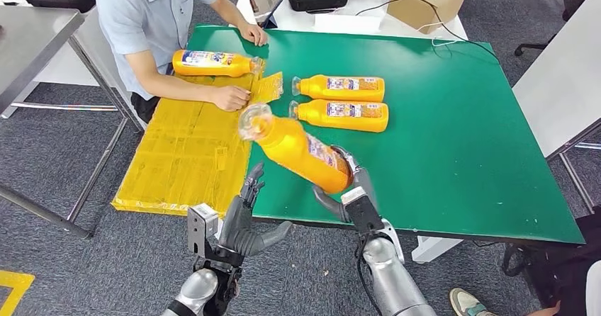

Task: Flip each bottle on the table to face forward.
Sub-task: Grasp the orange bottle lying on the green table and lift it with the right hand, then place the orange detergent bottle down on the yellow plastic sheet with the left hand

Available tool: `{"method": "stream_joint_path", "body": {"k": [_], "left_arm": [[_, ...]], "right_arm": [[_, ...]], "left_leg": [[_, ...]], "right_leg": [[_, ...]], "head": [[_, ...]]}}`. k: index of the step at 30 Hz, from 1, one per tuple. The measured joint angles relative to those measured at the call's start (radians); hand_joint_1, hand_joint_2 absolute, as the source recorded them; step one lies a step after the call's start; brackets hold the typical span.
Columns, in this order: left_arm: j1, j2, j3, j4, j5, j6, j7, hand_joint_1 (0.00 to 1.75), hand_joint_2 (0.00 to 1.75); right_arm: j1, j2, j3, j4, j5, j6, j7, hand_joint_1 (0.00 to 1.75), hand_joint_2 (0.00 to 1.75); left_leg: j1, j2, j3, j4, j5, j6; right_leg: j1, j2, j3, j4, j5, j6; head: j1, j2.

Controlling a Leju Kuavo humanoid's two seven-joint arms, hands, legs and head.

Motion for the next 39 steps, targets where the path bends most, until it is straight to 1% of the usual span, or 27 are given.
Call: {"method": "stream_joint_path", "body": {"k": [3,9,13,15,18,26,28,29,30,31,32,33,35,39], "left_arm": [[-0.002,-0.006,-0.001,-0.016,0.058,-0.006,0.023,0.00,1.75],[-0.015,-0.019,0.005,-0.046,0.188,0.041,0.038,0.00,1.75],[-0.009,-0.015,0.007,-0.073,0.262,-0.010,0.041,0.00,1.75],[-0.004,-0.012,0.010,-0.082,0.279,-0.029,0.041,0.00,1.75],[0.002,-0.007,0.015,-0.090,0.286,-0.033,0.041,0.00,1.75],[0.011,-0.001,0.022,-0.100,0.308,-0.049,0.032,0.00,1.75],[0.018,-0.001,0.029,-0.106,0.324,-0.059,0.023,0.85,1.75],[0.023,-0.001,0.033,-0.110,0.330,-0.061,0.018,1.29,1.75],[0.027,-0.001,0.037,-0.114,0.334,-0.062,0.014,1.72,1.75],[0.031,-0.001,0.041,-0.117,0.339,-0.064,0.011,1.75,1.75],[0.035,-0.001,0.045,-0.120,0.344,-0.066,0.007,1.75,1.75],[0.037,-0.001,0.051,-0.122,0.350,-0.068,0.003,1.75,1.75],[0.040,-0.001,0.063,-0.129,0.358,-0.071,-0.003,1.75,1.75],[0.047,-0.002,0.084,-0.148,0.346,-0.052,-0.016,1.75,1.75]], "right_arm": [[0.001,0.012,0.077,0.023,0.055,-0.004,-0.021,1.75,1.75],[0.006,0.063,0.198,0.086,0.052,-0.025,-0.049,1.75,1.75],[-0.005,0.080,0.251,0.123,0.039,-0.025,-0.052,1.75,1.75],[-0.015,0.083,0.269,0.139,0.034,-0.025,-0.052,1.75,1.75],[-0.025,0.085,0.283,0.154,0.031,-0.025,-0.052,1.75,1.75],[-0.040,0.087,0.300,0.175,0.026,-0.018,-0.054,1.75,1.75],[-0.048,0.089,0.310,0.187,0.025,-0.006,-0.055,1.75,1.75],[-0.052,0.091,0.315,0.194,0.024,0.001,-0.055,1.39,1.75],[-0.058,0.093,0.322,0.202,0.024,0.010,-0.055,0.96,1.75],[-0.064,0.095,0.328,0.212,0.023,0.020,-0.056,0.52,1.75],[-0.069,0.096,0.335,0.221,0.022,0.030,-0.055,0.08,1.31],[-0.073,0.097,0.342,0.230,0.020,0.042,-0.054,0.00,0.87],[-0.073,0.097,0.356,0.247,0.015,0.062,-0.051,0.00,0.00],[-0.068,0.097,0.372,0.258,-0.008,0.063,-0.051,0.00,0.00]], "left_leg": [[0.000,0.001,0.000,0.000,0.000,0.000],[0.000,0.000,-0.001,0.000,0.000,0.000],[0.000,0.000,-0.001,0.000,0.000,0.000],[0.000,0.000,-0.001,0.000,0.000,0.000],[0.000,0.000,-0.001,0.000,0.000,0.000],[0.000,0.000,-0.001,0.000,0.000,0.000],[0.000,0.001,-0.001,0.000,0.000,0.000],[0.000,0.001,-0.001,0.000,0.000,0.000],[0.000,0.001,-0.001,0.000,0.000,0.000],[0.000,0.001,-0.001,0.000,0.000,0.000],[0.000,0.001,-0.001,0.000,0.000,0.000],[0.000,0.001,-0.001,0.000,0.000,0.000],[0.000,0.001,-0.001,0.000,0.000,0.000],[0.000,0.001,-0.001,0.000,0.000,0.000]], "right_leg": [[0.000,0.000,0.000,0.000,0.000,0.000],[0.000,0.000,-0.001,0.000,0.000,0.000],[0.000,0.000,-0.001,0.000,0.000,0.000],[0.000,0.000,-0.001,0.000,0.000,0.000],[0.000,0.000,-0.001,0.000,0.000,0.000],[0.000,0.000,-0.001,0.000,0.000,0.000],[0.000,0.000,-0.001,0.000,0.000,0.000],[0.000,0.000,-0.002,0.000,0.000,0.000],[0.000,0.000,-0.002,0.000,0.000,0.000],[0.000,0.000,-0.002,0.000,0.000,0.000],[0.000,0.000,-0.002,0.000,0.000,0.000],[0.000,0.000,-0.002,0.000,0.000,0.000],[0.000,0.000,-0.002,0.000,0.000,0.000],[0.000,0.000,-0.002,0.000,0.000,0.000]], "head": [[0.000,0.000],[0.000,0.000],[0.000,0.000],[0.000,0.000],[0.000,0.000],[0.000,0.000],[0.000,0.000],[0.000,0.000],[0.000,0.000],[0.000,0.000],[0.000,0.000],[0.000,0.000],[0.000,0.000],[0.000,0.000]]}}
